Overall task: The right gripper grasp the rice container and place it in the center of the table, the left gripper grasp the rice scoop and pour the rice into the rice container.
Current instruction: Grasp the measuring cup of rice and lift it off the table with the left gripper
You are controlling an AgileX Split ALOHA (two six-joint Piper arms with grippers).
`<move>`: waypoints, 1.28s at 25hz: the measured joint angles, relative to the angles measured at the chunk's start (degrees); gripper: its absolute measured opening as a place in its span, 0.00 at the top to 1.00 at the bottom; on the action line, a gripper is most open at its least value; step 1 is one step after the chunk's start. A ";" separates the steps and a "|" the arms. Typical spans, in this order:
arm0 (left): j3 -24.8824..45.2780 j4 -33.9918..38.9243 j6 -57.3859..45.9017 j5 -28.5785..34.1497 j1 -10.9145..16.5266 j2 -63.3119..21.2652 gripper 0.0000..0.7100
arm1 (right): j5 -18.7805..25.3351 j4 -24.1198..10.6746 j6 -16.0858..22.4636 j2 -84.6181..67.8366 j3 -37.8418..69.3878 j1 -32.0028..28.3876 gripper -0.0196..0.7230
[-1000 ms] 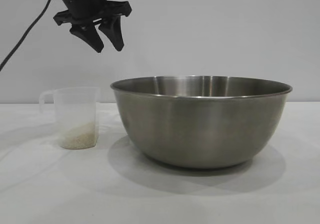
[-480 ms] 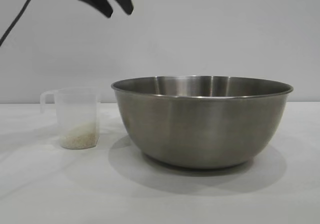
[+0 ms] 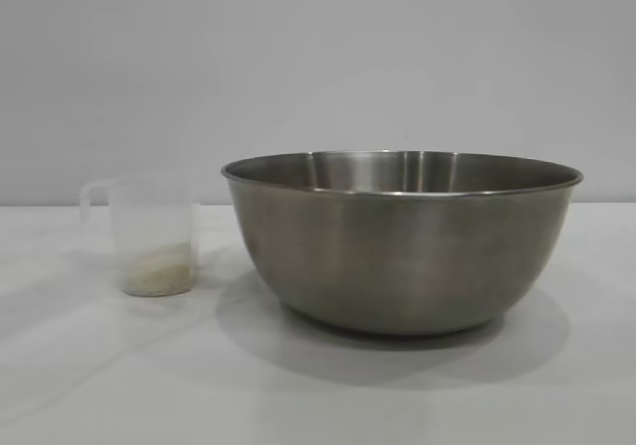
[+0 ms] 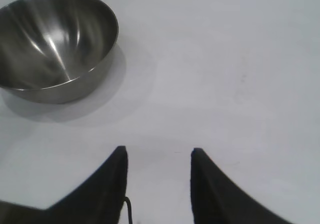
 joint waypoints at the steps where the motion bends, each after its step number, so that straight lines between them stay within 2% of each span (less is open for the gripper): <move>1: 1.68 3.75 -2.10 -0.69 0.00 -0.89 0.52 | 0.00 0.00 0.00 0.00 0.00 0.00 0.59; 4: 7.82 13.73 -9.23 -2.26 0.00 -4.75 0.52 | 0.00 0.00 0.00 0.00 0.00 0.00 0.59; 7: 13.84 18.38 -17.28 -6.87 0.00 -7.88 0.52 | 0.00 0.00 0.00 0.00 0.00 0.00 0.59; 14: 28.97 19.62 -33.56 -24.36 0.00 -9.16 0.52 | 0.00 0.00 0.00 0.00 0.00 0.00 0.59; 22: 39.10 18.51 -35.03 -38.65 0.00 -9.04 0.52 | 0.00 0.00 0.00 0.00 0.00 0.00 0.59; 26: 40.01 16.95 -34.13 -44.57 0.00 -4.35 0.52 | 0.00 0.00 0.00 0.00 0.00 0.00 0.59; 31: 40.01 16.95 -34.09 -54.10 0.00 7.29 0.52 | 0.00 0.00 0.00 0.00 0.00 0.00 0.59; 32: 40.01 17.06 -34.80 -55.45 0.00 9.39 0.60 | 0.00 0.00 0.00 0.00 0.00 0.00 0.59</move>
